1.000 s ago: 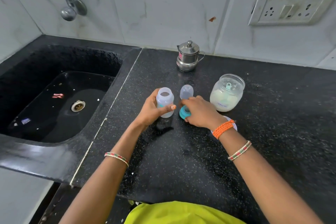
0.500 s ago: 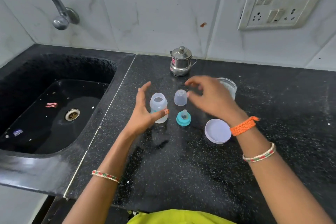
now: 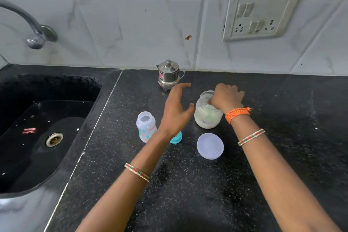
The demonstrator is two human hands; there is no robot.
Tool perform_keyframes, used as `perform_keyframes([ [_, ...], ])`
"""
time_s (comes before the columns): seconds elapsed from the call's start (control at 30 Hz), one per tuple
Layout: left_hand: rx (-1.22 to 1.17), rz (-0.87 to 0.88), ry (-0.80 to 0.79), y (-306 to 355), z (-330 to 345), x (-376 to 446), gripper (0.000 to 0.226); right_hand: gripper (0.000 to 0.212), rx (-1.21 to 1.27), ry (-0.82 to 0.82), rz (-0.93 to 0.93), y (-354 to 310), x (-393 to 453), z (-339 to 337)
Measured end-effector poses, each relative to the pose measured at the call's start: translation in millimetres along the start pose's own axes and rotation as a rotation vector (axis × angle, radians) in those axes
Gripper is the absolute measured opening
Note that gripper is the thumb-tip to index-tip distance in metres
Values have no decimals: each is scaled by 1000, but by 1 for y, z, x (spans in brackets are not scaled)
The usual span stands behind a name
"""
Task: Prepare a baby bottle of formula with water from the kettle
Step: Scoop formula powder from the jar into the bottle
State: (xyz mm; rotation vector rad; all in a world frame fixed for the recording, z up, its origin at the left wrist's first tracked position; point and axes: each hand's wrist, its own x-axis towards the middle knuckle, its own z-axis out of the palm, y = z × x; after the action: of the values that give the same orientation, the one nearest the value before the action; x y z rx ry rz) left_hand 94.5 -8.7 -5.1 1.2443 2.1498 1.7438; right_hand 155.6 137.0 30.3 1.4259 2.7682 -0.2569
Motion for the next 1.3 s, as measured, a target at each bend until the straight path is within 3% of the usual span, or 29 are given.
perform_keyframes([
  [0.2,55,-183,-171,-23,23,10,63,37,12,-5,44,-7,7,11],
  [0.4,31,-230,-223,-28,30,7,64,42,163,-60,114,-10,11,15],
  [0.6,30,-240,-237,-29,27,4,66,40,193,-123,39,3,13,8],
  [0.7,-23,-278,-227,-29,24,6,61,34,141,-57,-33,11,9,-2],
  [0.8,-146,-349,-227,-27,23,6,59,8,174,94,-76,17,3,-11],
  [0.97,-191,-379,-228,-29,22,3,62,7,210,250,-88,21,-1,-6],
  [1.17,-209,-392,-239,-30,20,0,62,1,199,177,-76,18,-3,8],
  [1.3,-222,-395,-243,-29,19,-1,62,9,175,101,-58,12,-2,11],
])
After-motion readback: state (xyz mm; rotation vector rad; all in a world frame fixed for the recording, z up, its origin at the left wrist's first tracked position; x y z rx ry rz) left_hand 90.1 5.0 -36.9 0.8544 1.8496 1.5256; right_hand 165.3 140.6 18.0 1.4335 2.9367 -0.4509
